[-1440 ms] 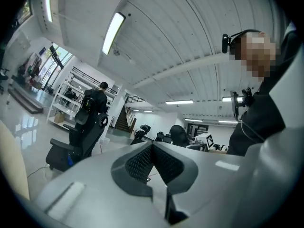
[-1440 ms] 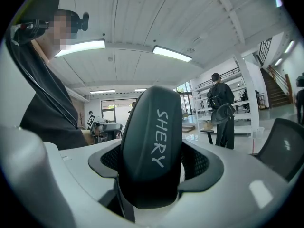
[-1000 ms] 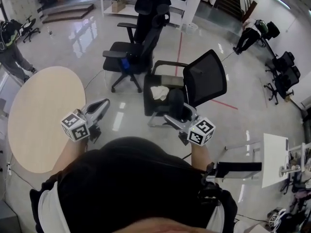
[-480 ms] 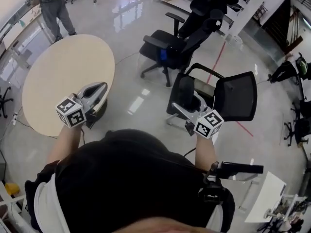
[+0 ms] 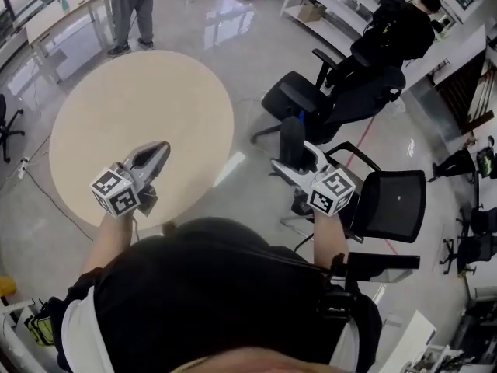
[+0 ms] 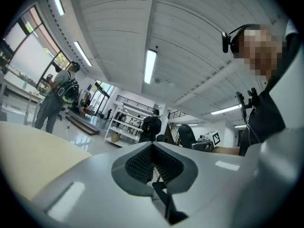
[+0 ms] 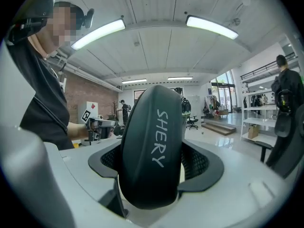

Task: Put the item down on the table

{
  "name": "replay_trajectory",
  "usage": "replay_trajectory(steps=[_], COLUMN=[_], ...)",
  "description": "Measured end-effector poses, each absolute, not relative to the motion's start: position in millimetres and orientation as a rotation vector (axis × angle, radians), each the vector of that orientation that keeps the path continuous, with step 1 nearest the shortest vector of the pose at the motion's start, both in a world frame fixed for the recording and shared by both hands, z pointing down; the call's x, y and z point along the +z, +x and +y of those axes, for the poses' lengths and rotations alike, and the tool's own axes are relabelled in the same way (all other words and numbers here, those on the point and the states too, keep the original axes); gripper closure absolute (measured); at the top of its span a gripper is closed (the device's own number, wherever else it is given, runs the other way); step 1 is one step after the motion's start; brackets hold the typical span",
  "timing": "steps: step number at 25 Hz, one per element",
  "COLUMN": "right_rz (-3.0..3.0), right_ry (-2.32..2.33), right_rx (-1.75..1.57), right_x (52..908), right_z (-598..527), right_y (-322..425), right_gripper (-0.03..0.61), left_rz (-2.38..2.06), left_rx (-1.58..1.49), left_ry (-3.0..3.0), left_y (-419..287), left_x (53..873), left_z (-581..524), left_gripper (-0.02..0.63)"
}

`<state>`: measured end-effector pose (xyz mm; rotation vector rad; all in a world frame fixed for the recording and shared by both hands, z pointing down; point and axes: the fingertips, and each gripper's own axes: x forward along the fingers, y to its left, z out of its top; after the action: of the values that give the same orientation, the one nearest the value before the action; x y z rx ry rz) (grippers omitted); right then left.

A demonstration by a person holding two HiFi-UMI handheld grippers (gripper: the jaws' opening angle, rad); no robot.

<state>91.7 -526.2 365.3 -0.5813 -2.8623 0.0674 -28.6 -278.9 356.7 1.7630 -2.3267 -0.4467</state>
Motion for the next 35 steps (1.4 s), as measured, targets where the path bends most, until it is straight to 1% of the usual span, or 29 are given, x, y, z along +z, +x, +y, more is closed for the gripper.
replay_trajectory(steps=[8, 14, 21, 25, 29, 35], right_rz=[-2.781, -2.709, -2.574, -2.48, -2.402, -2.301], right_ry=[-0.654, -0.795, -0.985, -1.043, -1.073, -1.105], right_rx=[0.036, -0.055, -0.084, -0.099, -0.121, -0.146], right_x=[347, 371, 400, 436, 477, 535], right_z=[-436, -322, -233, -191, -164, -142], right_y=[-105, -259, -398, -468, -523, -585], right_gripper=[0.213, 0.213, 0.213, 0.213, 0.213, 0.215], left_rz=[-2.465, -2.591, -2.681, -2.692, -2.698, -2.7], left_rx=[-0.468, -0.443, -0.449, -0.45, -0.439, -0.446], left_ry=[1.594, 1.46, 1.272, 1.214, 1.174, 1.13], left_y=[-200, -314, -384, -419, -449, -484], left_x=[369, 397, 428, 457, 484, 516], left_z=[-148, -20, 51, 72, 77, 69], left_gripper=[0.62, 0.62, 0.62, 0.62, 0.62, 0.62])
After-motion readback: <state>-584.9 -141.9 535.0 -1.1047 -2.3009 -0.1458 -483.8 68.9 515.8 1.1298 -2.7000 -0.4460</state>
